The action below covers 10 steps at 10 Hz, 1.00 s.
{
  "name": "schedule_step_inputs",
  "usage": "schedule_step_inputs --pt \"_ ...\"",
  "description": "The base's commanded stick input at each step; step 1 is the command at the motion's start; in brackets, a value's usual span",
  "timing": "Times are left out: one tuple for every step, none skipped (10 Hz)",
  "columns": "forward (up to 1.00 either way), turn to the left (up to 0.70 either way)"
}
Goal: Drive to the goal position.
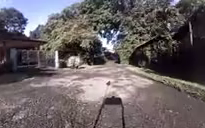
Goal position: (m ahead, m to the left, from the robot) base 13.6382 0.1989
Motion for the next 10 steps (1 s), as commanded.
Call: schedule_step_inputs --pt "0.70 0.00" --pt "0.70 0.00" --pt "0.70 0.00" --pt "0.70 0.00" --pt "0.70 0.00" --pt "0.70 0.00" --pt "0.70 0.00" --pt "0.70 0.00" --pt "0.70 0.00" --pt "0.70 0.00"
